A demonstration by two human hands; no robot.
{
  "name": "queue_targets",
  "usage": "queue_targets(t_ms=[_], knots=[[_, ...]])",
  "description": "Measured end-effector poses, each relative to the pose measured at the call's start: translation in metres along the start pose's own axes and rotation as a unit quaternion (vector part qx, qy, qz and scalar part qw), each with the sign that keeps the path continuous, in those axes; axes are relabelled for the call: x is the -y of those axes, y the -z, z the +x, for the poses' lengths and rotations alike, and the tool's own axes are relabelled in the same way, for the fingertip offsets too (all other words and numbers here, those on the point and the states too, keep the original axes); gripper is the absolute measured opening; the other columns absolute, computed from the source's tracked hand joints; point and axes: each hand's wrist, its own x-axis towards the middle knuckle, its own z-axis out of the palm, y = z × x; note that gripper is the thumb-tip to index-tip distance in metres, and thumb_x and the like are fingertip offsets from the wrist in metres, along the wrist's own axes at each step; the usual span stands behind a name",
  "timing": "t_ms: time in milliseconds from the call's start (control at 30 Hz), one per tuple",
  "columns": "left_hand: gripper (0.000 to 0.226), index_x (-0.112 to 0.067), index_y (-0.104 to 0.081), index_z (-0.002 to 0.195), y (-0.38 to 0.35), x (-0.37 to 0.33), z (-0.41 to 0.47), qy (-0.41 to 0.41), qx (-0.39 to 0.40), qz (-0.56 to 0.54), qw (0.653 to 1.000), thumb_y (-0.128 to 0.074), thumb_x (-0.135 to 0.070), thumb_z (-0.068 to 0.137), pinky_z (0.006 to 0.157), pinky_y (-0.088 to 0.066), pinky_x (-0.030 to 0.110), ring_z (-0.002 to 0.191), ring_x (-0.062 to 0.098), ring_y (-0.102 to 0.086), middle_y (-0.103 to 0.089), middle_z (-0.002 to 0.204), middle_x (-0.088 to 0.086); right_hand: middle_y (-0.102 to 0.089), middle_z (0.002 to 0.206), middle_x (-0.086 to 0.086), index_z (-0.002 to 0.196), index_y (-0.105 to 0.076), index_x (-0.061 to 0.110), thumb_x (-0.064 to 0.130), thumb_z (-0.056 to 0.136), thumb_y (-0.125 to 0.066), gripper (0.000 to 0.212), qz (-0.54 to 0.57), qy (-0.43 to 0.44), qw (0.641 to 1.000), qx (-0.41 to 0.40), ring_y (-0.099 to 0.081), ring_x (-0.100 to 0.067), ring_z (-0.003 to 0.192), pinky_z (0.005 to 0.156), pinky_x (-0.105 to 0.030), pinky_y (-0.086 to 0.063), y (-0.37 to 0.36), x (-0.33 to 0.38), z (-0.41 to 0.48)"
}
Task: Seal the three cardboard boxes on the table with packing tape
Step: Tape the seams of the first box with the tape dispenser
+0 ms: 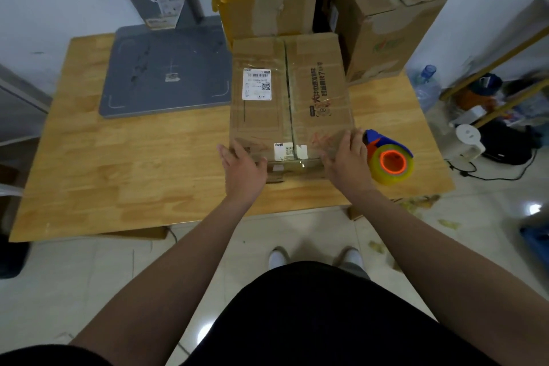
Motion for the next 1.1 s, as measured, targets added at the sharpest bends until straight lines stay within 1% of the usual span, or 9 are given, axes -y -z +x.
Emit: queue_targets(t_ms=[133,233,400,467,533,633,733,967,1100], knots=[[0.083,-0.009,-0.009,0.163,0.004,0.005,0.012,0.017,-0.029,-0.101,0.994,-0.054,-0.043,0.103,0.115,-0.035,0.046,0.148,0.037,-0.029,-0.022,0.164,0.018,-0.012,0.167,-0.011,0.159,-0.016,0.012,0.042,0.087,-0.075,0.098,0.171,-0.037,0.984,-0.035,-0.014,-0.029,0.154,0.124,-0.042,-0.021,0.0,-0.006,0.008],[0.085,-0.014,-0.009,0.164,0.003,0.013,0.02,0.059,-0.027,-0.165,0.984,-0.056,-0.047,0.101,0.112,-0.039,0.044,0.146,0.031,-0.037,-0.036,0.161,0.01,-0.042,0.148,0.005,0.15,-0.03,0.021,0.031,0.075,-0.087,0.095,0.289,-0.074,0.953,-0.055,-0.04,-0.017,0.139,0.114,-0.037,-0.04,0.005,-0.006,0.01],[0.086,-0.017,0.001,0.164,0.007,0.018,0.029,0.087,0.005,-0.261,0.961,-0.053,-0.044,0.104,0.106,-0.04,0.035,0.142,0.028,-0.044,-0.041,0.16,0.006,-0.041,0.156,-0.005,0.159,-0.014,0.017,0.035,0.083,-0.081,0.102,0.356,-0.105,0.929,-0.006,-0.042,-0.022,0.141,0.114,-0.038,-0.04,0.016,-0.008,0.012],[0.089,-0.018,0.005,0.164,0.007,0.022,0.027,0.057,0.016,-0.245,0.968,-0.053,-0.048,0.103,0.116,-0.033,0.041,0.15,0.028,-0.032,-0.027,0.166,0.009,-0.035,0.158,-0.013,0.158,-0.011,0.012,0.048,0.095,-0.064,0.09,0.289,-0.085,0.953,0.024,-0.039,-0.03,0.143,0.114,-0.04,-0.036,0.021,-0.008,0.013],[0.093,-0.018,0.002,0.164,0.005,0.028,0.024,0.021,-0.013,-0.077,0.997,-0.05,-0.06,0.1,0.124,-0.01,0.056,0.157,0.034,-0.005,-0.003,0.171,0.014,-0.018,0.164,-0.021,0.16,-0.004,0.013,0.065,0.099,-0.038,0.087,0.087,-0.049,0.995,0.019,-0.02,-0.043,0.15,0.12,-0.053,-0.018,0.018,-0.011,0.013],[0.085,-0.02,-0.014,0.163,0.003,0.021,0.025,-0.133,-0.067,0.118,0.982,-0.047,-0.064,0.098,0.119,0.011,0.061,0.158,0.027,0.009,-0.002,0.172,0.007,-0.005,0.169,-0.008,0.161,-0.009,0.031,0.069,0.101,-0.022,0.072,-0.095,0.128,0.987,-0.023,-0.003,-0.036,0.155,0.12,-0.059,-0.001,0.017,-0.004,0.018],[0.087,-0.025,-0.028,0.16,-0.001,0.0,0.034,-0.228,0.0,0.164,0.96,-0.05,-0.074,0.091,0.122,0.012,0.057,0.158,0.017,0.007,-0.012,0.171,-0.001,-0.007,0.169,0.009,0.156,-0.024,0.043,0.073,0.094,-0.009,0.07,-0.136,0.247,0.958,0.042,-0.001,-0.026,0.156,0.122,-0.06,-0.004,0.013,0.016,0.03],[0.107,-0.026,-0.034,0.159,-0.008,-0.004,0.053,-0.286,0.034,0.233,0.929,-0.033,-0.09,0.073,0.125,0.006,0.053,0.158,0.014,-0.002,-0.013,0.171,-0.003,-0.022,0.166,0.012,0.152,-0.032,0.049,0.075,0.092,-0.007,0.07,-0.223,0.3,0.926,0.055,-0.012,-0.03,0.155,0.121,-0.061,-0.015,-0.012,0.01,0.044],[0.094,-0.023,-0.042,0.155,-0.004,0.002,0.06,-0.317,0.045,0.209,0.924,-0.069,-0.069,0.078,0.126,0.001,0.049,0.158,0.017,-0.009,-0.023,0.169,-0.002,-0.015,0.168,0.01,0.157,-0.021,0.046,0.071,0.091,-0.027,0.07,-0.248,0.338,0.907,0.049,-0.007,-0.033,0.155,0.122,-0.06,-0.014,-0.013,0.002,0.047]])
